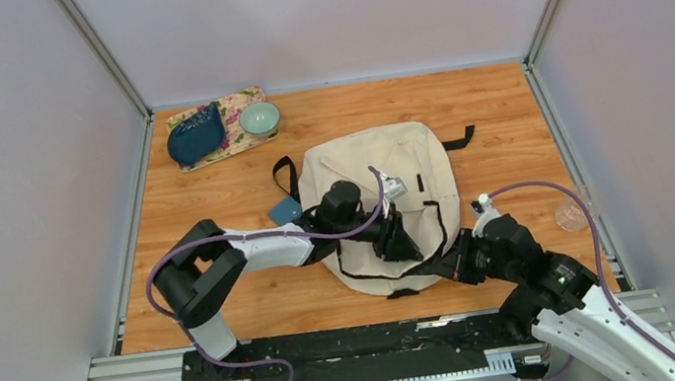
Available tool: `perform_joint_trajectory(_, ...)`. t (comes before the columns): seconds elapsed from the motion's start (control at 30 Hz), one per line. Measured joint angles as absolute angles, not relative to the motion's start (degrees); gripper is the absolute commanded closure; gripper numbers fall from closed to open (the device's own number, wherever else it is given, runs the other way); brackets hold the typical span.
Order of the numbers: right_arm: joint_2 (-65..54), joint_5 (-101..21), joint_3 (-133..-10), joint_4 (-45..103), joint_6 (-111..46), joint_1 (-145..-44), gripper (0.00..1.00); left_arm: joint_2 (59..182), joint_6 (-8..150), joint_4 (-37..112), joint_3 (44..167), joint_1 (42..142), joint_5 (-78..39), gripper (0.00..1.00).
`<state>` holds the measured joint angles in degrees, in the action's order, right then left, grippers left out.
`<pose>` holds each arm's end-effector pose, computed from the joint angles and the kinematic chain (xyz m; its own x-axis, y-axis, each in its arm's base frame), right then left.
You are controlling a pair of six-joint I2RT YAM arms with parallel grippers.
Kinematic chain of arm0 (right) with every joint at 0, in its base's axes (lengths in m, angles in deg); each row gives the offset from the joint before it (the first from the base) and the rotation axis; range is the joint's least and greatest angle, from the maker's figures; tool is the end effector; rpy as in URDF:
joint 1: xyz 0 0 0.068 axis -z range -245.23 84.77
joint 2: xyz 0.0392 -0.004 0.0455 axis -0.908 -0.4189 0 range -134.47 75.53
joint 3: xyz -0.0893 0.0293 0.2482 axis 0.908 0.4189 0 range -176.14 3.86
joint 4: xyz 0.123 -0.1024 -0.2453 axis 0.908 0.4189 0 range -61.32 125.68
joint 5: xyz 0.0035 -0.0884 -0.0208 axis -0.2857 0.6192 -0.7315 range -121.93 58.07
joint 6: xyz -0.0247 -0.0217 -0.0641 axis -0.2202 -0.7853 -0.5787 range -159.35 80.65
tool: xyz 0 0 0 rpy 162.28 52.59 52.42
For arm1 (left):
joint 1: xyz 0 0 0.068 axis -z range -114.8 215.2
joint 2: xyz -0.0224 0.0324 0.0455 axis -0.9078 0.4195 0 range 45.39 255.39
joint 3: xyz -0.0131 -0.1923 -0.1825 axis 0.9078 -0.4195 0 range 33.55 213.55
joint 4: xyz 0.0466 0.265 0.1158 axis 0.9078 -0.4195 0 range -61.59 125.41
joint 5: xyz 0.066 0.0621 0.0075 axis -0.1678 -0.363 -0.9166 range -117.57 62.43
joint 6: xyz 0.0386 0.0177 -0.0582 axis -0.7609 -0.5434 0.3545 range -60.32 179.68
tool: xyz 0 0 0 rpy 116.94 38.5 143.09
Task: Pack the student bag
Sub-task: Adjust the student bag at the center of the board.
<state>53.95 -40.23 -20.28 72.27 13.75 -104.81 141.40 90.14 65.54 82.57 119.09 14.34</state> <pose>0.1158 0.1069 0.1930 -0.8751 0.3034 -0.3771 -0.0242 0.7508 0.6601 0.2001 -0.3416 0.1715 -0.6432 0.2415 -0.7266 0.7563 0.0517 -0.6522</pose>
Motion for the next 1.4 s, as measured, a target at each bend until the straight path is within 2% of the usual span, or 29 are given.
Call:
perform_joint_trajectory(0.17,58.49,-39.13,-20.26,74.37,14.06,-104.81,1.00,151.02,90.86,63.27,86.28,120.62,17.01,0.58)
perform_joint_trajectory(0.2,59.24,-38.54,-20.26,75.62,14.17,-104.81,0.97,152.15,90.94,62.94,87.03,120.75,17.06,0.58)
perform_joint_trajectory(0.23,59.94,-37.80,-20.28,76.93,14.23,-104.81,0.91,153.29,91.05,62.57,87.90,120.88,17.16,0.59)
perform_joint_trajectory(0.27,60.46,-37.23,-20.43,78.06,14.26,-104.81,0.77,153.81,91.12,62.29,88.38,120.99,17.16,0.59)
perform_joint_trajectory(0.37,61.90,-35.68,-21.94,80.88,14.21,-104.81,0.53,153.84,91.07,61.74,88.58,121.12,16.81,0.59)
perform_joint_trajectory(0.47,63.87,-32.07,-26.16,84.29,13.93,-104.81,0.45,152.94,90.05,58.61,88.58,121.12,14.91,0.57)
perform_joint_trajectory(0.6,66.76,-25.19,-32.56,86.02,14.02,-104.81,0.45,147.10,87.77,53.67,87.90,121.10,11.26,0.52)
perform_joint_trajectory(0.73,65.97,-19.96,-34.24,85.10,14.67,-104.81,0.54,136.77,85.96,52.47,86.48,121.10,7.18,0.50)
perform_joint_trajectory(0.77,64.46,-19.07,-34.27,84.88,15.02,-104.81,0.56,134.03,85.39,52.36,86.06,121.12,6.04,0.49)
perform_joint_trajectory(0.9,55.63,-19.33,-33.72,80.99,15.13,-104.81,0.60,123.78,81.96,50.64,83.70,121.12,-3.08,0.34)
perform_joint_trajectory(1.0,50.10,-22.61,-33.17,75.68,14.74,-104.81,0.60,119.32,79.75,47.42,81.12,120.77,-12.60,0.31)
perform_joint_trajectory(1.07,46.82,-25.17,-33.15,71.55,14.63,-104.87,0.60,117.38,79.69,44.93,78.26,118.47,-16.71,0.30)
perform_joint_trajectory(1.2,39.92,-28.25,-32.85,63.79,14.74,-106.23,0.57,115.56,81.72,41.00,69.85,105.80,-19.80,0.28)
perform_joint_trajectory(1.3,34.67,-28.73,-32.15,59.51,15.33,-110.20,0.55,115.46,83.47,38.66,64.05,96.68,-20.23,0.28)
perform_joint_trajectory(1.4,28.94,-28.23,-31.86,56.60,16.31,-116.52,0.50,115.48,84.54,36.69,60.93,93.56,-18.77,0.28)
